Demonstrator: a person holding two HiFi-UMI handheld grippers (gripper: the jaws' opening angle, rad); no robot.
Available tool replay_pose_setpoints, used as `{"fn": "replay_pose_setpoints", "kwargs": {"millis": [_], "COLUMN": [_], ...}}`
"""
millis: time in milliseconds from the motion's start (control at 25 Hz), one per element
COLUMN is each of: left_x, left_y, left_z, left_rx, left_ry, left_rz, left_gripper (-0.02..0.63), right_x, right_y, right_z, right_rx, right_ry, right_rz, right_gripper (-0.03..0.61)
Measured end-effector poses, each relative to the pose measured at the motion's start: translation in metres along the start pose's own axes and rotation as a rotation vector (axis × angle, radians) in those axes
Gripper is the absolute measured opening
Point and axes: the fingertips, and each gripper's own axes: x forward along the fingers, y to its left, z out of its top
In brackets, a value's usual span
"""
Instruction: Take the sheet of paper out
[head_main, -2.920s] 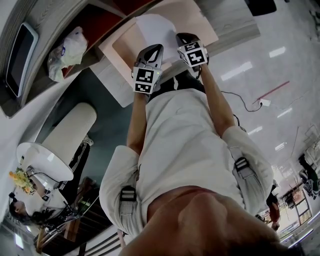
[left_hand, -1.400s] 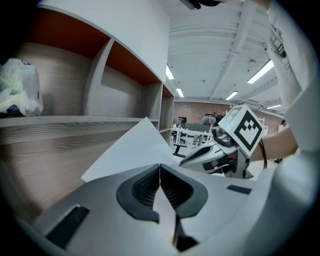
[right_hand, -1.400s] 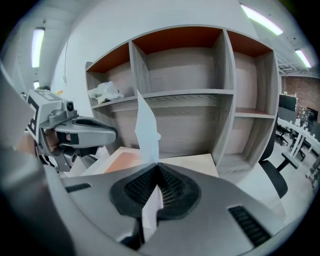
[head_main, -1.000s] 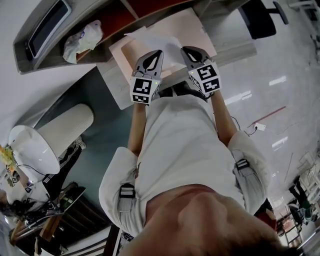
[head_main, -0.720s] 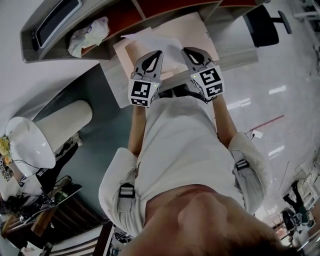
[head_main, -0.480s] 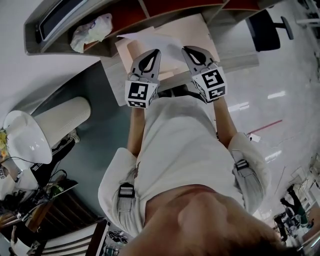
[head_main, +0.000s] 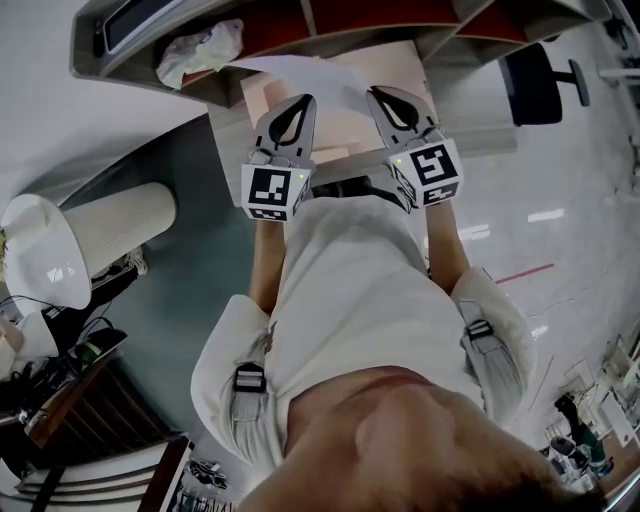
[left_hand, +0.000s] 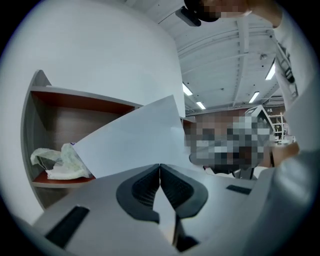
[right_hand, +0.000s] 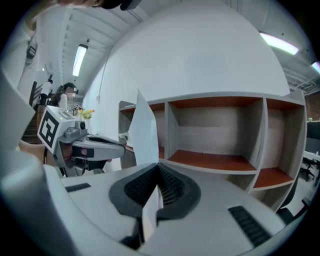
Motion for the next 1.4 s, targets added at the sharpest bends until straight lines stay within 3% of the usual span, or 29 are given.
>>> {"fn": "replay_pose_setpoints", "kwargs": {"millis": [720, 1400], "left_x": [-0.028, -0.026], "left_y": [0.026, 0.048], "left_z": [0.061, 0.063], "left_rx": [0.062, 0.05], "left_ry": [-0.095, -0.1], "left_rz": [0.094, 0.104], "left_gripper": [0.023, 0.021], "right_x": [0.007, 0.03], "right_y": [0.011, 0.019], "right_z": [0.076, 0.092], "right_rx": [-0.069, -0.108], "right_ry": [-0.142, -0.16], "right_rz": [0.059, 0.092], "right_gripper": [0.02, 0.02]}}
